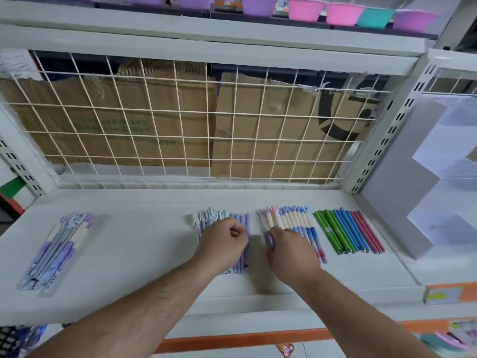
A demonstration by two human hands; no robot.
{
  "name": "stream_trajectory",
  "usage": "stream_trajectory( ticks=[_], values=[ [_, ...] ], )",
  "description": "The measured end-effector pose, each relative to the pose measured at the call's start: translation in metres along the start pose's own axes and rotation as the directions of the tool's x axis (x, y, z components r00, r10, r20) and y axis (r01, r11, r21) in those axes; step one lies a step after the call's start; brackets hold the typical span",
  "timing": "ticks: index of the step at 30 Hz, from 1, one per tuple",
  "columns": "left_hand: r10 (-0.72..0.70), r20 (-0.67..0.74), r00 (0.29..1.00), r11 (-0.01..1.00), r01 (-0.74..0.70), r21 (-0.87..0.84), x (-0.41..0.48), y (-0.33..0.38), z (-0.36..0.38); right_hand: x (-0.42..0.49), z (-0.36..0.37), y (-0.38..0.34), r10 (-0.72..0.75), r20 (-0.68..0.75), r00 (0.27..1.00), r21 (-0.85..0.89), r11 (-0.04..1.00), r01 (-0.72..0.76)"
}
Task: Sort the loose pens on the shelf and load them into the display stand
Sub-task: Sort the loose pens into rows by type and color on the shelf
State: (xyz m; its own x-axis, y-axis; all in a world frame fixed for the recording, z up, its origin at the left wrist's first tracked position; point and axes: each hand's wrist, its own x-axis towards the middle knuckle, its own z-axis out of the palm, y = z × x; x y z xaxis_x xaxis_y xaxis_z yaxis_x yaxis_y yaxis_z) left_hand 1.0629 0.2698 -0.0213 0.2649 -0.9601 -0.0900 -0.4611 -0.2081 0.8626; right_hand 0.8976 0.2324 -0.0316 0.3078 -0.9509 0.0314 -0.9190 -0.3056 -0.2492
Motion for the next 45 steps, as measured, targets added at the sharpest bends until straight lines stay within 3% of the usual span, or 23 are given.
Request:
stream_trajectory(
  ticks=[8,12,16,20,31,34,40,43,45],
  values=[
    [0.016,-0.04,0.999,0.993,-0.011,0.117,-0.001,0.0,0.014,0.003,-0.006,0.009,-0.11,-0.083,0.99,-0.083,0.991,0.104],
    [0.154,-0.099,0.983,0.921,-0.107,0.376,-0.001,-0.009,0.013,0.007,0.002,0.005,-0.203,-0.228,0.952,-0.119,0.977,0.18],
    [0.232,-0.115,0.966,0.806,-0.124,0.579,-0.002,-0.017,0.003,0.015,0.008,-0.004,-0.269,-0.199,0.942,-0.135,0.96,0.245],
    [0.212,-0.123,0.969,0.785,-0.094,0.612,-0.007,-0.029,-0.018,0.018,0.01,-0.028,-0.287,-0.122,0.95,-0.138,0.953,0.27],
    [0.157,-0.174,0.972,0.746,-0.001,0.666,-0.018,-0.075,-0.096,0.028,0.034,-0.116,-0.365,-0.168,0.916,-0.059,0.931,0.36],
    [0.112,-0.19,0.975,0.699,0.059,0.713,-0.021,-0.089,-0.121,0.029,0.043,-0.14,-0.378,-0.177,0.909,-0.077,0.926,0.37],
    [-0.01,-0.24,0.971,0.487,0.215,0.847,-0.023,-0.117,-0.18,0.03,0.059,-0.187,-0.38,-0.17,0.909,-0.083,0.925,0.371],
    [-0.078,-0.281,0.957,0.459,0.284,0.842,-0.022,-0.134,-0.206,0.029,0.065,-0.207,-0.396,-0.177,0.901,-0.1,0.918,0.383],
    [-0.12,-0.301,0.946,0.492,0.32,0.809,-0.022,-0.14,-0.216,0.029,0.068,-0.216,-0.405,-0.169,0.898,-0.103,0.914,0.393]
  ],
)
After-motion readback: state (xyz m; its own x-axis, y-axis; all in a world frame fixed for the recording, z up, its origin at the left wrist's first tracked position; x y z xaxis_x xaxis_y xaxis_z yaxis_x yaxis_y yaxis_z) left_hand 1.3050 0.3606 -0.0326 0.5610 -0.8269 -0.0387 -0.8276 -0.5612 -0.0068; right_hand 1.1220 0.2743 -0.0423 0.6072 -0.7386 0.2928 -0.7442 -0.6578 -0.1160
